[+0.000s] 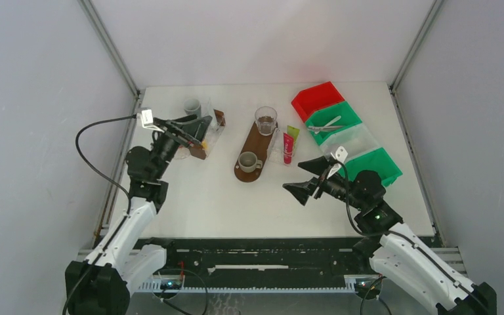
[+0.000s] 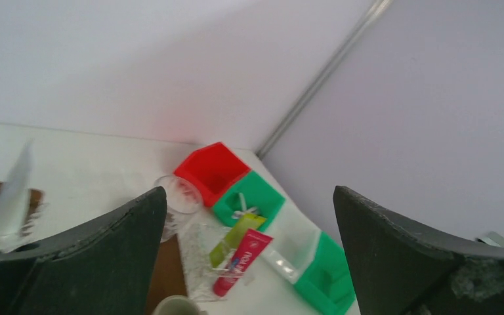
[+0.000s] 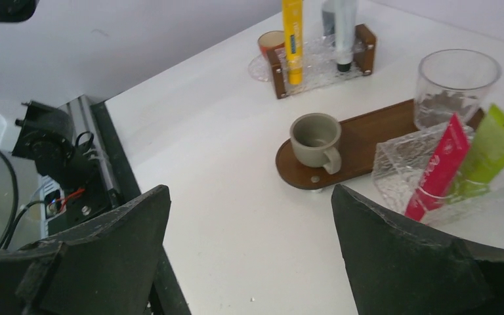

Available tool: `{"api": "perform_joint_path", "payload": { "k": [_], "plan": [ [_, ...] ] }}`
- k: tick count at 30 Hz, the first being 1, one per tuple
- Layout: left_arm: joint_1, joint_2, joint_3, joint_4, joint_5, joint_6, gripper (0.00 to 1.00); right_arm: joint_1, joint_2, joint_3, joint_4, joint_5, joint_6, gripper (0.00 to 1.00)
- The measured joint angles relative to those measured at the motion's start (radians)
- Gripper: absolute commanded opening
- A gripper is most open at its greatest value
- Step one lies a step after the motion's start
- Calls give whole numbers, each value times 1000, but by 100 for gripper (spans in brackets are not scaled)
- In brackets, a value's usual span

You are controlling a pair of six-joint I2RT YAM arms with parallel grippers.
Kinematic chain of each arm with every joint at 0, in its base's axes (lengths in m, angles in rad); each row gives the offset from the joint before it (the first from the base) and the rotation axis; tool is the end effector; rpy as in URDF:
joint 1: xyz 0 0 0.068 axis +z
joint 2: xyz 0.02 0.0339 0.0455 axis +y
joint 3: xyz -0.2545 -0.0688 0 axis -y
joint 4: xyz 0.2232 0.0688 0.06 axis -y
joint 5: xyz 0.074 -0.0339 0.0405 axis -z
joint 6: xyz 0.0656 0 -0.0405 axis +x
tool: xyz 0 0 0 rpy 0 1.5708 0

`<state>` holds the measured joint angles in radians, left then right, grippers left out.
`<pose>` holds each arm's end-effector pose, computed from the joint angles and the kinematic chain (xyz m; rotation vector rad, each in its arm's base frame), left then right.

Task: Prepare toiletry sets of a toothbrush and toothpaste on the tray
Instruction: Place the toothpaste in the toothpaste holder, then move the storage box to the center of the board.

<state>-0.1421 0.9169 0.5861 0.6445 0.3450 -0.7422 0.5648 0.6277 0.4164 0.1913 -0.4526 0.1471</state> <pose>0.2195 -0.0538 0.3416 -0.0867 1.3360 -0.9714 0.1348 0.1194 0.2722 -0.6954 1.5130 0.9054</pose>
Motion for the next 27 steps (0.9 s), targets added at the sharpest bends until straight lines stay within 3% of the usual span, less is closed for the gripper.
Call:
{"api": "perform_joint_path", "payload": {
  "k": [9,17,21,27],
  "plan": [
    [-185,69,23,60,25,24,98,-116,-14,18,-85,51,18,99],
    [-225,183,177,46,24,128,96,-253,71,125,-149,112,62,96],
    [-226,264,293,47,29,171,95,-356,155,184,-187,144,141,84],
    [-226,364,460,24,74,230,93,-424,270,200,-256,184,220,55]
  ]
}}
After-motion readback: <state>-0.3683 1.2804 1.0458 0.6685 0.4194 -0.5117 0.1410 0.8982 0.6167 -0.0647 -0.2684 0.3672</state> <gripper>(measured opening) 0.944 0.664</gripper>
